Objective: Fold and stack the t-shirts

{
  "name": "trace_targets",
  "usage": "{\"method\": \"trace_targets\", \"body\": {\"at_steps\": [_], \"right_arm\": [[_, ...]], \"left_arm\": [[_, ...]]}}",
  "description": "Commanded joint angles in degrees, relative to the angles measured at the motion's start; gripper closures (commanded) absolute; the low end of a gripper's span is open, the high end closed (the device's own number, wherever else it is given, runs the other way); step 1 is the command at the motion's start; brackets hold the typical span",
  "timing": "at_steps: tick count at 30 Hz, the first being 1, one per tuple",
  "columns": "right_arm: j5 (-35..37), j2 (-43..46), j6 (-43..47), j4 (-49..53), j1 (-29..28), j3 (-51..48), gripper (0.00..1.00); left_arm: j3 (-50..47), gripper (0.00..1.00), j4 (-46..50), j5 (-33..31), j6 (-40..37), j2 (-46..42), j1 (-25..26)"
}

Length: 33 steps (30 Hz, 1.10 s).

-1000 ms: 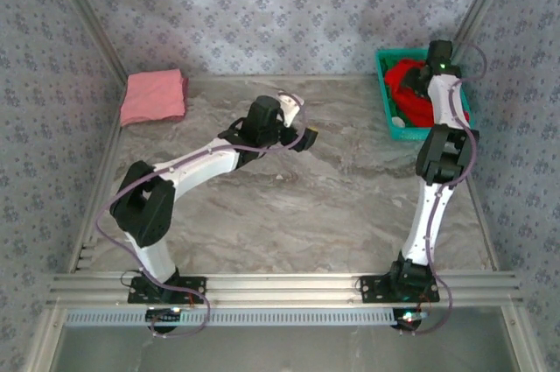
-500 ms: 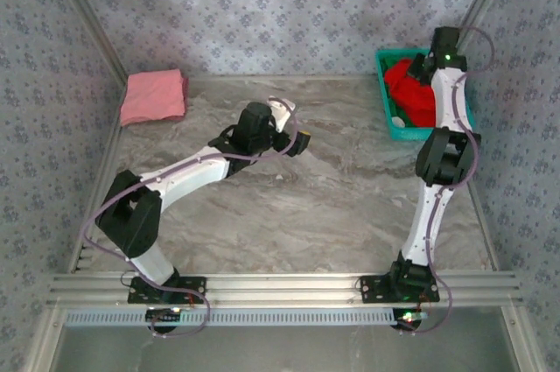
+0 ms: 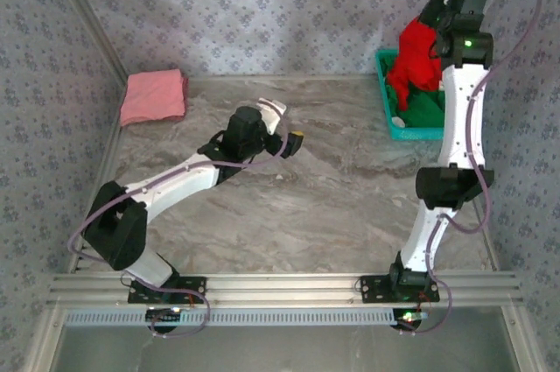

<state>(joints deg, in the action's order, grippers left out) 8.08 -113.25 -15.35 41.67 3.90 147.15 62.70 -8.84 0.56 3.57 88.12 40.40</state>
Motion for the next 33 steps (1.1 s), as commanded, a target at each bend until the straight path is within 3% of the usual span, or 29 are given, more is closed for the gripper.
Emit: {"method": "trace_targets", "body": {"at_steps": [1, 7, 17, 20, 23, 26, 28, 29, 31, 33], "right_arm": [[1.68, 1.37, 4.54, 0.75, -2.39, 8.80, 1.00], [-4.54, 9.78, 6.48, -3.26, -7.11, 8.88, 1.00], [-15.33, 20.07, 13.85, -4.31, -26.25, 3.47, 1.00], [-13.55, 22.24, 14.56, -5.06, -31.54, -3.29, 1.00], [-9.76, 25.62, 13.49, -11.44, -34.80, -18.04, 1.00], [-8.71, 27.29, 7.99, -19.02, -35.73, -32.98, 1.00], [-3.54, 26.21, 2.24, -21.67, -35.33, -41.01, 1.00], [-1.61, 24.95, -0.55, -21.83, -34.64, -43.49, 0.96], [-0.94, 20.41, -4.89, -21.40, -31.67, -46.47, 0.65], [-2.08, 14.69, -5.44, -19.22, -29.34, -45.44, 0.56]], "left_arm": [[-0.25, 0.02, -3.32, 0.10, 1.45, -3.45, -2.70], [-1.22, 0.02, -4.08, -0.14, 0.90, -7.45, -4.51], [-4.35, 0.02, -5.36, -3.70, -0.01, -19.28, -4.58], [-8.71, 0.02, -5.65, -7.72, -1.13, -25.13, -4.63], [-13.55, 0.02, -3.45, -12.19, -1.38, -31.57, -5.28], [-18.29, 0.02, 0.40, -14.79, -0.23, -38.42, -7.24], [-20.40, 0.02, 4.12, -15.12, 1.57, -41.67, -9.70], [-20.95, 0.02, 5.58, -14.21, 2.20, -42.44, -10.76], [-21.13, 0.02, 8.43, -11.68, 2.38, -42.15, -12.17], [-20.20, 0.02, 10.65, -10.18, 2.18, -38.89, -12.25]]}}
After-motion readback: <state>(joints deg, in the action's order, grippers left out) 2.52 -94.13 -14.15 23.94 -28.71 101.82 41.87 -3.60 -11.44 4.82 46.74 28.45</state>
